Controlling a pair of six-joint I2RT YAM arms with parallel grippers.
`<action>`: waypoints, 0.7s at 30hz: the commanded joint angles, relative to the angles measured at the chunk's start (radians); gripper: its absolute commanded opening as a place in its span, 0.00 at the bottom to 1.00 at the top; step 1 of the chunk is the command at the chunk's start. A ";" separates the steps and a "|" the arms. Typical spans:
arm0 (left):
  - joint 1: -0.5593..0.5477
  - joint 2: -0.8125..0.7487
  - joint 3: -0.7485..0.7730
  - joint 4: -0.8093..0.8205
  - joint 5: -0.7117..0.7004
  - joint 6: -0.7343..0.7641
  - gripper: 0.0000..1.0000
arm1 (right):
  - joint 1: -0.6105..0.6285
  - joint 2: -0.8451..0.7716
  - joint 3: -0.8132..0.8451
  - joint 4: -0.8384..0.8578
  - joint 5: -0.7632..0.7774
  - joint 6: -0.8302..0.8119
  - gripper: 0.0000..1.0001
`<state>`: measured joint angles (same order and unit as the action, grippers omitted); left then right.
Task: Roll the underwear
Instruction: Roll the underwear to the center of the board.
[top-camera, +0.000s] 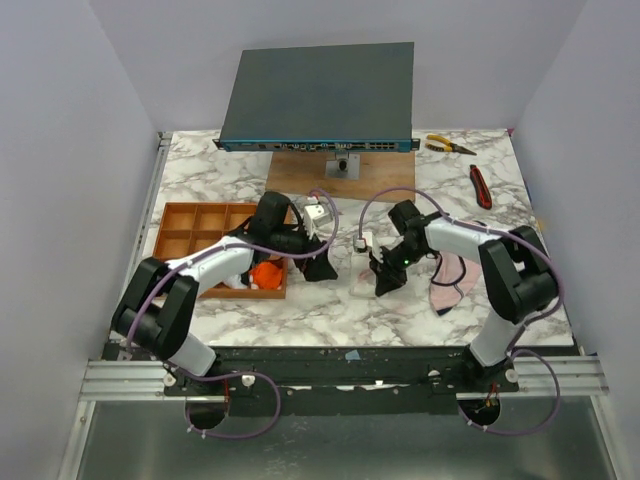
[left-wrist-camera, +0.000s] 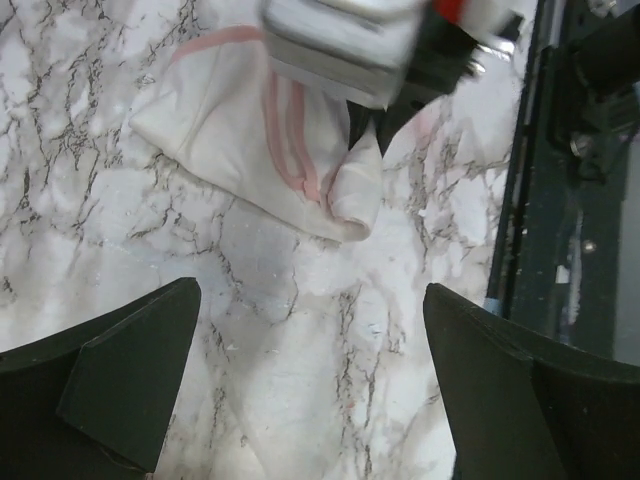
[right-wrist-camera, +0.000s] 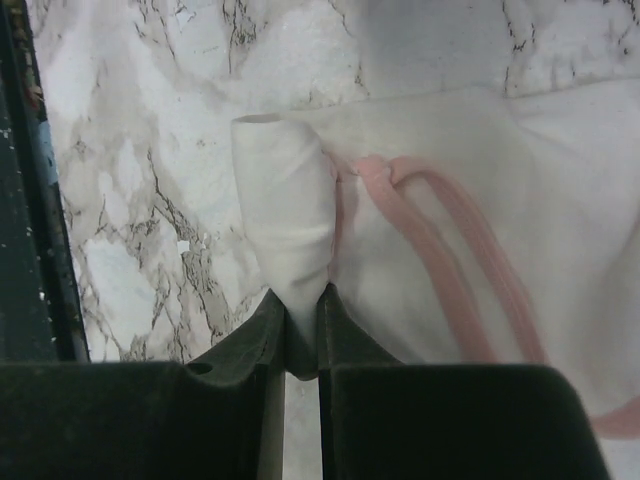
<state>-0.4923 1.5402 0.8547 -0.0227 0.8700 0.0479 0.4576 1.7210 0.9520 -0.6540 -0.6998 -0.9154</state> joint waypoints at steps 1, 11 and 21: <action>-0.070 -0.091 -0.089 0.102 -0.147 0.175 0.98 | -0.032 0.154 0.051 -0.222 -0.055 -0.074 0.03; -0.347 -0.061 -0.101 0.150 -0.400 0.423 0.93 | -0.051 0.334 0.185 -0.393 -0.075 -0.117 0.04; -0.481 0.054 -0.044 0.115 -0.470 0.538 0.82 | -0.059 0.391 0.235 -0.421 -0.089 -0.103 0.05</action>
<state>-0.9260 1.5478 0.7685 0.1097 0.4488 0.5095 0.4034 2.0598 1.1866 -1.1156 -0.8963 -0.9787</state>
